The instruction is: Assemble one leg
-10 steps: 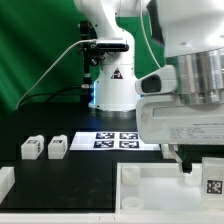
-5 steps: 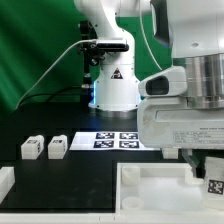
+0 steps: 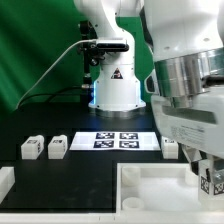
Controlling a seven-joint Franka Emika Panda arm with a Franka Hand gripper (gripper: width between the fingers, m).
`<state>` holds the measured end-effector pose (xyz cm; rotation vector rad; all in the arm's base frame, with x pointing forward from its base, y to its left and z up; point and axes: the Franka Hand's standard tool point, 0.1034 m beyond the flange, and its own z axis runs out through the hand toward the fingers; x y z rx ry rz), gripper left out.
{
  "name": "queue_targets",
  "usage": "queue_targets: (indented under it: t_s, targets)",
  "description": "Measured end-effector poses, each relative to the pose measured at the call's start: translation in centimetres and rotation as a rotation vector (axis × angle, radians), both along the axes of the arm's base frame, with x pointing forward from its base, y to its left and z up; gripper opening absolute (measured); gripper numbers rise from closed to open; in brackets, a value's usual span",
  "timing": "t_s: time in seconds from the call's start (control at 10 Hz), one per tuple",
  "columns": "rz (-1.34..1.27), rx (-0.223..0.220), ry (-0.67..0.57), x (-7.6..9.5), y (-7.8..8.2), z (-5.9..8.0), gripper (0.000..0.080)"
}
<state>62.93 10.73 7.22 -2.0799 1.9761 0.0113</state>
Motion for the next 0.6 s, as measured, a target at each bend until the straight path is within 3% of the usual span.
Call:
queue_targets:
  t_s: [0.2,0.4,0.5,0.6]
  targets:
    - [-0.182,0.048,0.027,-0.14,0.04,0.00,0.0307]
    - [-0.183,0.049,0.030,-0.17,0.03,0.00,0.0306]
    - [-0.146,0.042,0.023,-0.20,0.05,-0.06,0.0351]
    - [-0.143,0.042,0.023,-0.19,0.08,-0.09,0.0519]
